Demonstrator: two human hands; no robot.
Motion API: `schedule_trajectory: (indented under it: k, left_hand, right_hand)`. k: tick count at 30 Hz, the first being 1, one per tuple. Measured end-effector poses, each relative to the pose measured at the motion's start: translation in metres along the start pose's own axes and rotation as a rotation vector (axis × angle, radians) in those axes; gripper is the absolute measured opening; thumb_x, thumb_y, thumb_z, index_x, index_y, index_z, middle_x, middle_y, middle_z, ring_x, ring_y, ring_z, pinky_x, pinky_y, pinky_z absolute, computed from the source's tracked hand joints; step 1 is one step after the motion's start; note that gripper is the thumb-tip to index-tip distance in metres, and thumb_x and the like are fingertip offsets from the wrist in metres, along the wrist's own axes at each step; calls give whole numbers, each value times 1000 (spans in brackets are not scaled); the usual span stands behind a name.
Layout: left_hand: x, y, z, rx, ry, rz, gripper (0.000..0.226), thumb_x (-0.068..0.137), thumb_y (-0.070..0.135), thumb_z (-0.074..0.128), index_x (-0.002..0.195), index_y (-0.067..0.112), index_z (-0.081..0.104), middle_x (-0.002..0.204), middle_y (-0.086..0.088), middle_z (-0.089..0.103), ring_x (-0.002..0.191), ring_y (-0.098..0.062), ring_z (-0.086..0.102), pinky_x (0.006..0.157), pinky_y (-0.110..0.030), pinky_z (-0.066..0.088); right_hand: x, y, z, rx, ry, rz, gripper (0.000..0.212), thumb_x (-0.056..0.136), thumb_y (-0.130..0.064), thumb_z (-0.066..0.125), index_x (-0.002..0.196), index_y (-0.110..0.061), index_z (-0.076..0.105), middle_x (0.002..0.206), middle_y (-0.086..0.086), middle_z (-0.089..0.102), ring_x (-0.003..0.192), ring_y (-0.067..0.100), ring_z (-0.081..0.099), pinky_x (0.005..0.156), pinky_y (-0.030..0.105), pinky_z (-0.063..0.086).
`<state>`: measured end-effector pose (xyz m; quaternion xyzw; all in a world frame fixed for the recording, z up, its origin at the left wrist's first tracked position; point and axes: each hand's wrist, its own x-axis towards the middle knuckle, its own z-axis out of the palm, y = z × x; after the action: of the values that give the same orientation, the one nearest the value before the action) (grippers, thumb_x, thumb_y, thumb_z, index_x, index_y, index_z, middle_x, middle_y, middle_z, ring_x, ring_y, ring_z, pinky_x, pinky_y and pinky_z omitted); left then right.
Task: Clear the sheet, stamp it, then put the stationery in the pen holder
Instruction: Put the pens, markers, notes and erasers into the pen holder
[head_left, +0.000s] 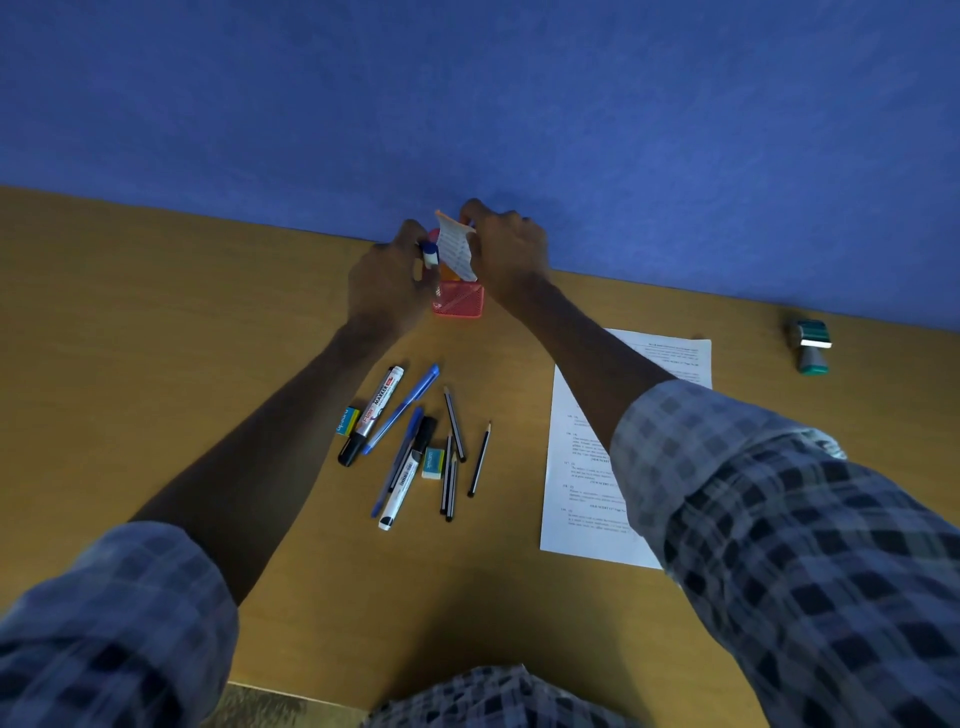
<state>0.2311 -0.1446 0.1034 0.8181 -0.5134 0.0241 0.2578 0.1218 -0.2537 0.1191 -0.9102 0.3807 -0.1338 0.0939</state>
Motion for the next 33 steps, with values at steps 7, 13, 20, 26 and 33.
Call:
schedule_trajectory:
  k: [7,13,20,26,33]
  left_hand:
    - [-2,0,5,19,2,-1,27,93,28,58,114,11,55,96,-7,71,80,-29,67,60,-28,38]
    - [-1,-4,6,-49,-11,-3,29,90,24,62,114,11,54,96,-8,73,86,-29,71,69,-37,55]
    - [-3,-6,6,-57,-7,-1,35,91,31,61,120,14,52,103,-5,72,90,-28,70,68,-34,52]
    - [-21,-14,2,-169,34,-150,56,84,43,64,130,16,47,115,1,67,103,-19,65,73,-27,45]
    - [-78,-27,5,-81,-144,-306,18,84,30,62,96,16,66,90,0,70,86,-22,66,70,-29,47]
  right_hand:
    - [3,-4,-13,-160,-12,-118,31,97,-30,51,124,-15,49,107,16,67,96,36,66,73,35,48]
    - [2,-9,-10,-231,-99,-157,30,100,-29,46,124,-16,57,110,12,67,100,34,65,80,35,48]
    - [1,-3,-3,-141,-87,-86,35,95,-39,52,117,-13,61,110,9,66,102,30,64,81,33,46]
    - [-17,4,6,54,185,10,35,95,-41,50,100,-12,67,92,4,70,79,22,67,65,24,39]
    - [-73,-2,36,197,47,120,19,90,-28,53,97,-16,67,91,5,71,81,26,67,71,32,53]
